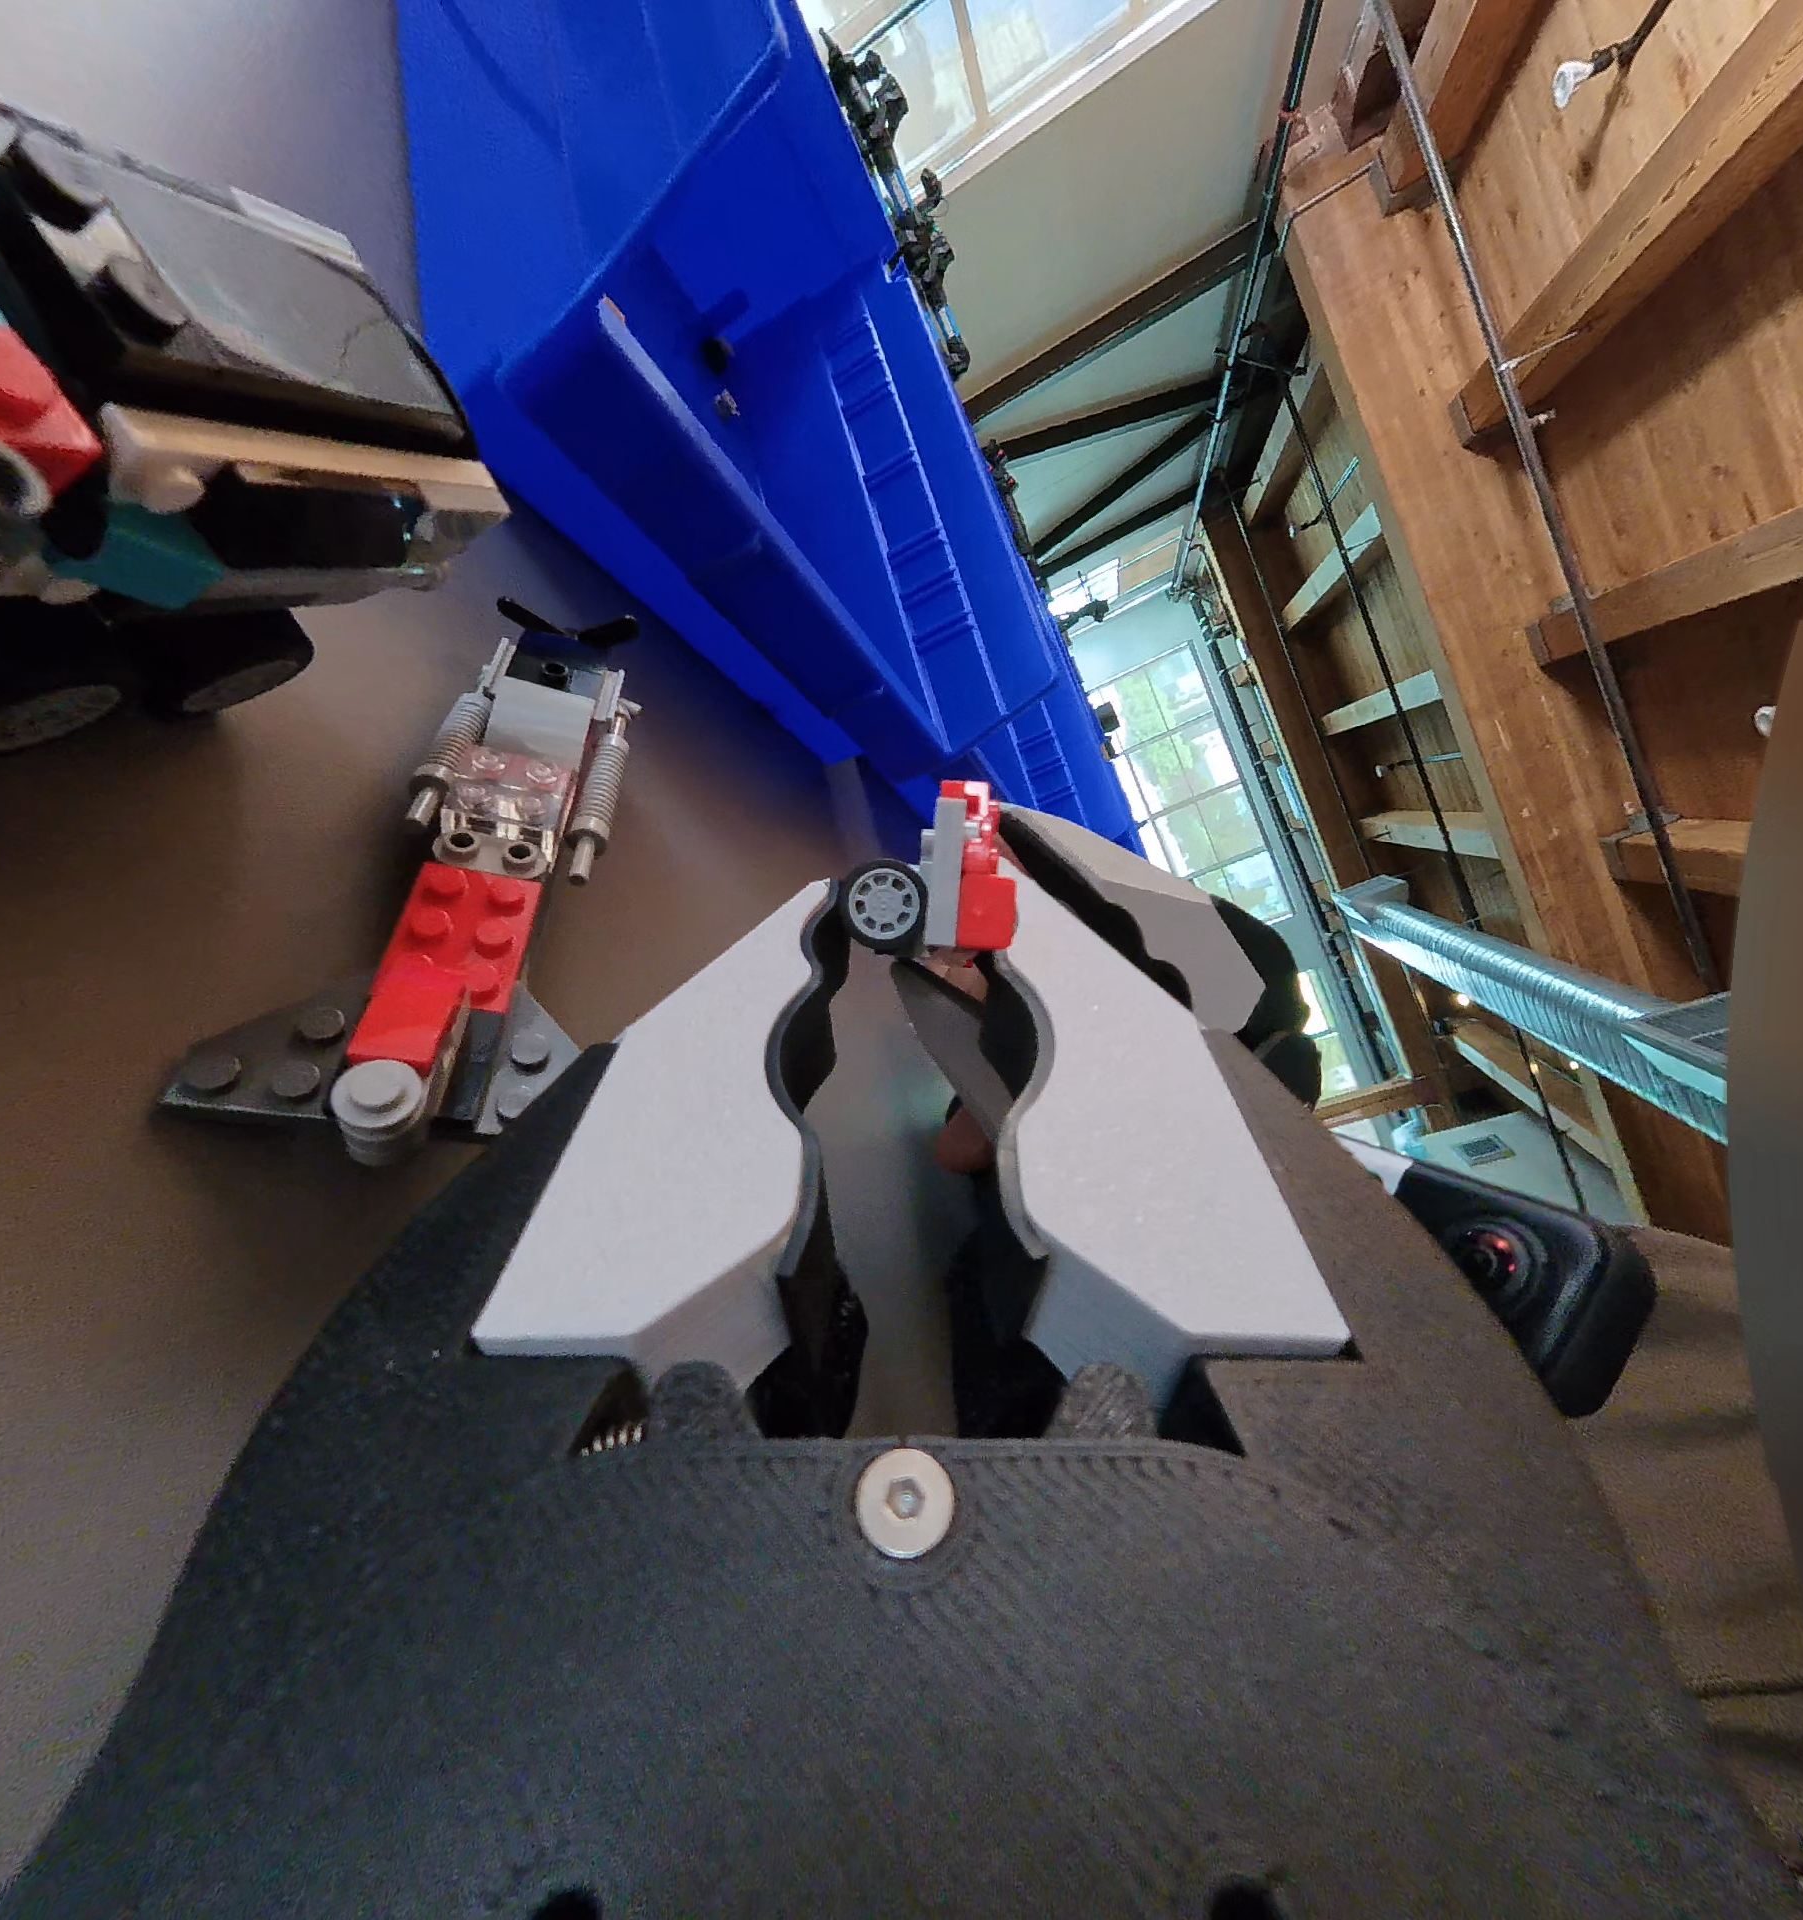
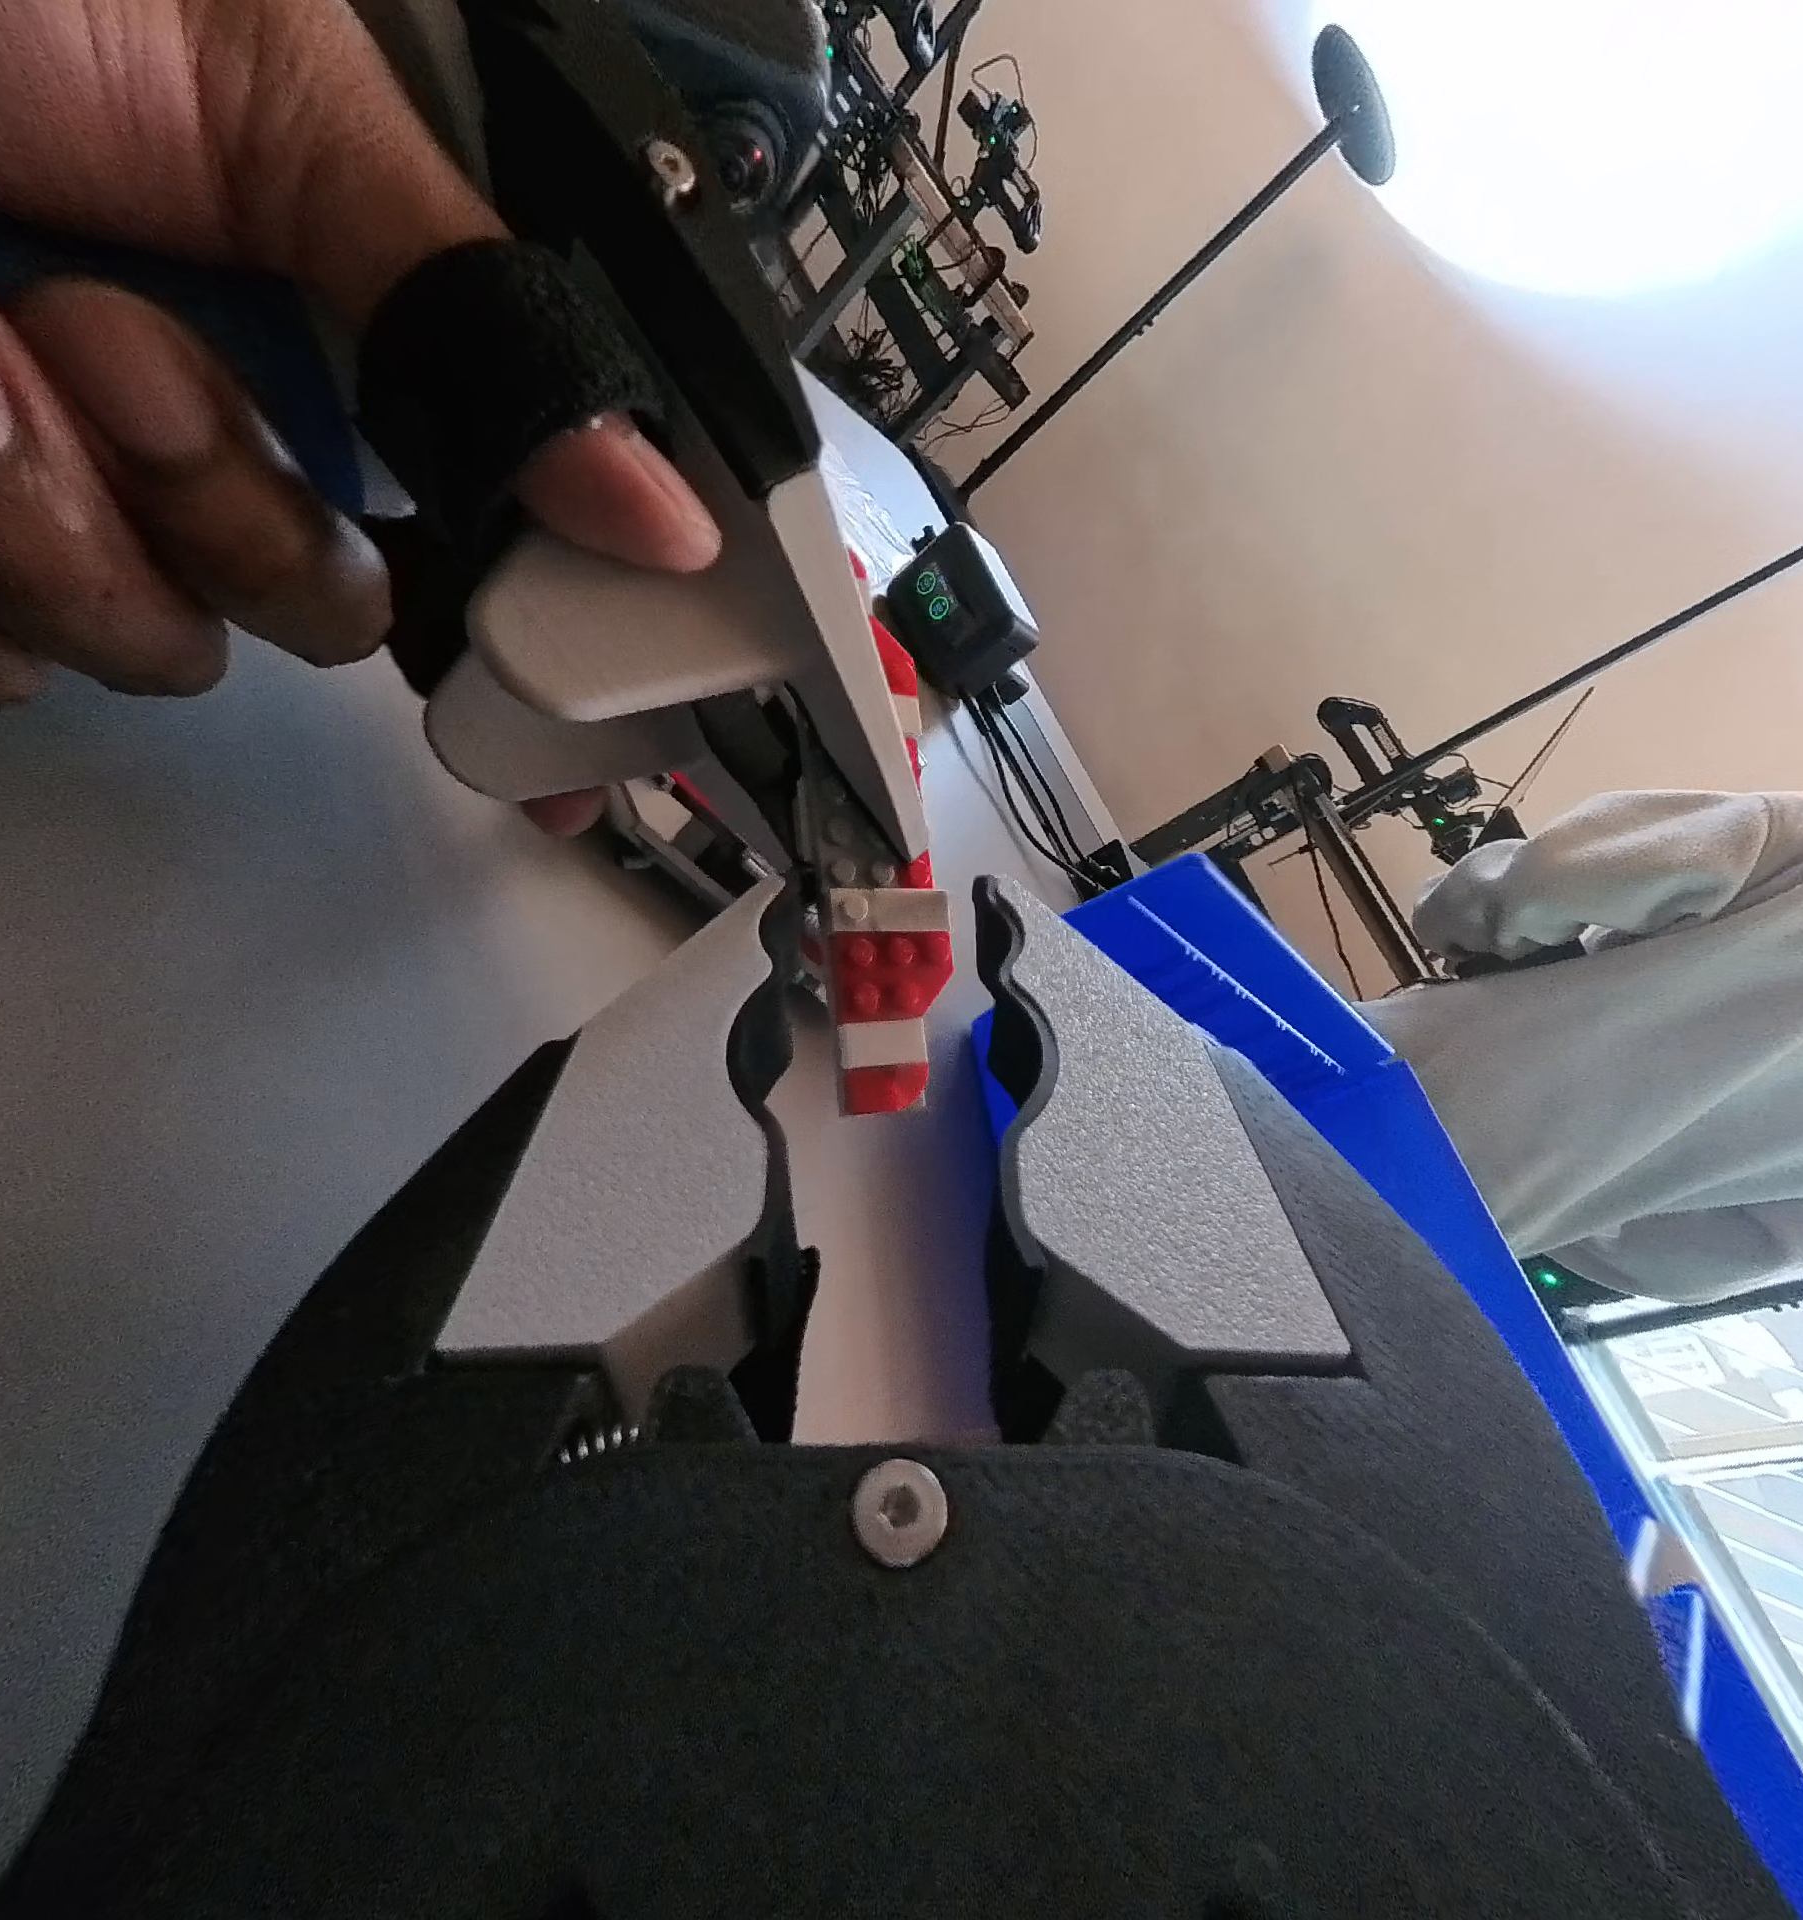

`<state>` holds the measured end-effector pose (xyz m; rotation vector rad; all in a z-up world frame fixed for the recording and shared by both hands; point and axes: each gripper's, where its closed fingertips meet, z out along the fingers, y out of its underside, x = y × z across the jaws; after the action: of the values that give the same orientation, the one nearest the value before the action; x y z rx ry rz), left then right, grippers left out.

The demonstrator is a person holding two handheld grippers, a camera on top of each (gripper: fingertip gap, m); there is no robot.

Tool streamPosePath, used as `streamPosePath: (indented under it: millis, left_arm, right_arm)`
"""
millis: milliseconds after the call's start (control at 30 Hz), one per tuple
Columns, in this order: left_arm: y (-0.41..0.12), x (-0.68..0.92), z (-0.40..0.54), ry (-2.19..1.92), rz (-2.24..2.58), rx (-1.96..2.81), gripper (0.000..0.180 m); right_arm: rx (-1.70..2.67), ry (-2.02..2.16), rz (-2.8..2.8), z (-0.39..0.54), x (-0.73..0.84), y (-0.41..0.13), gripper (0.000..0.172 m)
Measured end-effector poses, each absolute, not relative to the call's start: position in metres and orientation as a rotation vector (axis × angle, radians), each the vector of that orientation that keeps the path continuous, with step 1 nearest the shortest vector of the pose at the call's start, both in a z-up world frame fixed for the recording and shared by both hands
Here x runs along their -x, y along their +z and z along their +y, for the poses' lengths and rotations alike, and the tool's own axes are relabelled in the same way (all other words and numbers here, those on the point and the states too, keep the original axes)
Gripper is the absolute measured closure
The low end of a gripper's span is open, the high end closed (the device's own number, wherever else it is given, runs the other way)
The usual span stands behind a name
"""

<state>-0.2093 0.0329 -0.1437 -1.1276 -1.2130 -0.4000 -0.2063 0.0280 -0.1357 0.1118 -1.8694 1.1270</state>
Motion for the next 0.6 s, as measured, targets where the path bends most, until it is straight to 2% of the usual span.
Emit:
streamPosePath:
  millis: [267, 600]
  left_arm:
    - [-0.142, 0.21, 0.031, -0.29, -1.177, 1.199, 0.156]
    - [-0.143, 0.208, 0.035, -0.176, -1.129, 1.312, 0.156]
  right_arm:
    - [-0.062, 1.43, -1.967, 0.038, 0.197, -0.119, 0.14]
    - [0.015, 1.507, -2.1, 0.043, 0.203, -0.128, 0.143]
